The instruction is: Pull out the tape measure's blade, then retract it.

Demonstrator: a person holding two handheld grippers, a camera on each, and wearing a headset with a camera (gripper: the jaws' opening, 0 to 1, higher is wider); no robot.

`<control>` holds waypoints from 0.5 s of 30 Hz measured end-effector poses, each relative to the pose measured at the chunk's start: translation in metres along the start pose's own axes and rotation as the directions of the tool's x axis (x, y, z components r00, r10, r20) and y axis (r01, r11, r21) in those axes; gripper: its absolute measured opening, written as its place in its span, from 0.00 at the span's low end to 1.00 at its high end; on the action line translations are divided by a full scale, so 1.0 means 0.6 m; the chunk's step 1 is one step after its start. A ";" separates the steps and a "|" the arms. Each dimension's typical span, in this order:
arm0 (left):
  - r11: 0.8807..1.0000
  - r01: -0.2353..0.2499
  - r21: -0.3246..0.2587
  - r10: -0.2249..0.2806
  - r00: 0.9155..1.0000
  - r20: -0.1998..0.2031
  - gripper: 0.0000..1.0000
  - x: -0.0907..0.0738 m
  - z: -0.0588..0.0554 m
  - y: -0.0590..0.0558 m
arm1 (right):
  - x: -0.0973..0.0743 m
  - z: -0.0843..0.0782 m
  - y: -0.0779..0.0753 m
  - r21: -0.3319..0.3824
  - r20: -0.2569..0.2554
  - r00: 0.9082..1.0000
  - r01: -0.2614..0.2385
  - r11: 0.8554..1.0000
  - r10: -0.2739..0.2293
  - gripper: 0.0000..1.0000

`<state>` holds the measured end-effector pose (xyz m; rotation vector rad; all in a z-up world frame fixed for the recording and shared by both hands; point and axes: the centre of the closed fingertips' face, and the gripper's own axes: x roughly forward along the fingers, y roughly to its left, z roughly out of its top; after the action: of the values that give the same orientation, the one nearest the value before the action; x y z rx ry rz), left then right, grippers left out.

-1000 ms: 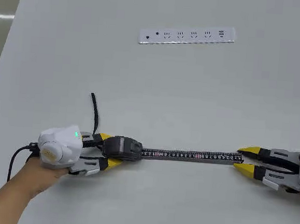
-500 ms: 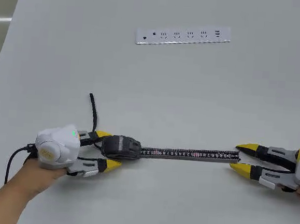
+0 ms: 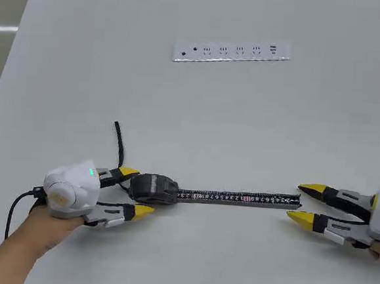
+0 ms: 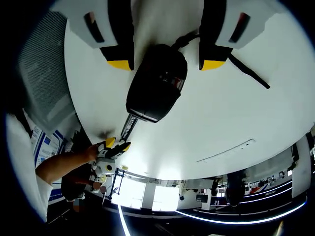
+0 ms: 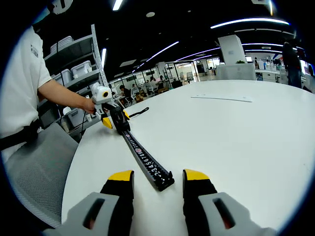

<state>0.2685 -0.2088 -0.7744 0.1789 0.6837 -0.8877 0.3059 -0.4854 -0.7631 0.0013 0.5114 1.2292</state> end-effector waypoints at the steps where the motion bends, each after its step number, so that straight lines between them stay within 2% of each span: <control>1: 1.000 -0.003 -0.002 0.003 1.000 0.002 0.51 -0.002 0.000 0.000 | 0.000 0.000 0.000 0.001 -0.002 1.000 0.006 1.000 -0.006 0.40; 8: 0.999 -0.028 -0.015 0.029 0.999 0.017 0.51 -0.017 0.005 0.003 | -0.003 0.005 0.007 0.013 0.015 0.999 0.031 0.999 -0.032 0.42; 15: 0.999 -0.045 -0.031 0.047 0.998 0.038 0.51 -0.025 0.008 -0.003 | -0.007 0.008 0.017 0.021 0.028 0.998 0.059 0.998 -0.060 0.45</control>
<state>0.2627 -0.2018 -0.7612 0.1500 0.6539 -0.8346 0.2977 -0.4842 -0.7543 0.0200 0.4957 1.1644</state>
